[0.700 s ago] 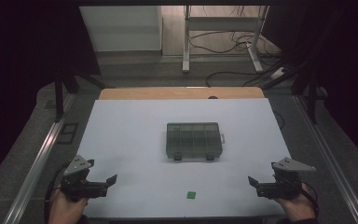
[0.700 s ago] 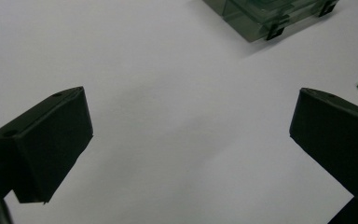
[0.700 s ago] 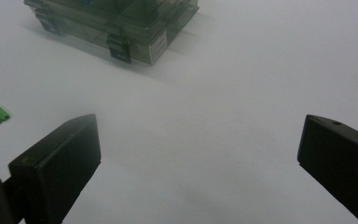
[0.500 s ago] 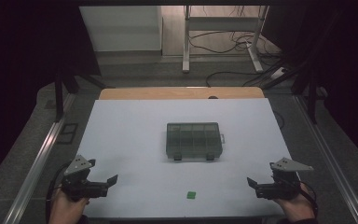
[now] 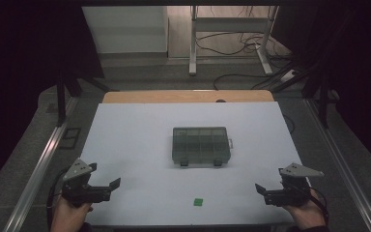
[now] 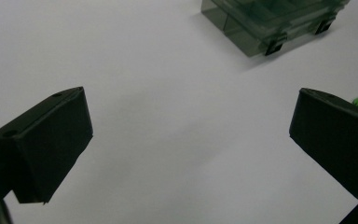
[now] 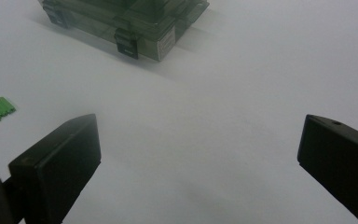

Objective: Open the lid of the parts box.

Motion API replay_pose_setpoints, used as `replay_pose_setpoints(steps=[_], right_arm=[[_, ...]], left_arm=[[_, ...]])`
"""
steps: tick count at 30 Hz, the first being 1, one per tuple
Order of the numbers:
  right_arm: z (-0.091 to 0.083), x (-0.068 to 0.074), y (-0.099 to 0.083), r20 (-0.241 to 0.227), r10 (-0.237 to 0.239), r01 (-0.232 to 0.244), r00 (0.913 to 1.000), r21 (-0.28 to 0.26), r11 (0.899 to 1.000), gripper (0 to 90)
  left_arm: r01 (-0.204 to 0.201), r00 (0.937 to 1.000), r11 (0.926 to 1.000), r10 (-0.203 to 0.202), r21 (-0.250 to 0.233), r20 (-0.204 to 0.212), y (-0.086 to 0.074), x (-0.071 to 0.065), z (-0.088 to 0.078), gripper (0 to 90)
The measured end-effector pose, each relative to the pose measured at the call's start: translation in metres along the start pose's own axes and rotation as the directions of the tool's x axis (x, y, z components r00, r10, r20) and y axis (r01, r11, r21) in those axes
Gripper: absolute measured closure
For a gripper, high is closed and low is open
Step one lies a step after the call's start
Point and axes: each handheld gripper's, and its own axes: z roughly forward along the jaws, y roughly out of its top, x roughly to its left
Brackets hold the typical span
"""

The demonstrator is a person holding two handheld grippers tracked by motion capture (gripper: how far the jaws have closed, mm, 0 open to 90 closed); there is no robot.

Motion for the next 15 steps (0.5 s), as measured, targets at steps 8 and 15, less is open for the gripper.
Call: replay_pose_setpoints(steps=[8, 15], right_arm=[[0.002, 0.002, 0.004, -0.026, 0.013, -0.013, 0.9996, -0.014, 1.0, 0.0], [0.004, 0.003, 0.007, -0.043, 0.013, -0.014, 0.999, -0.012, 1.0, 0.0]], left_arm=[[0.011, 0.9999, 0.9998, -0.011, 0.017, -0.003, 0.006, 0.002, 0.004, 0.0], [0.004, 1.0, 0.9996, -0.004, 0.029, 0.004, 0.009, 0.001, 0.011, 0.0]])
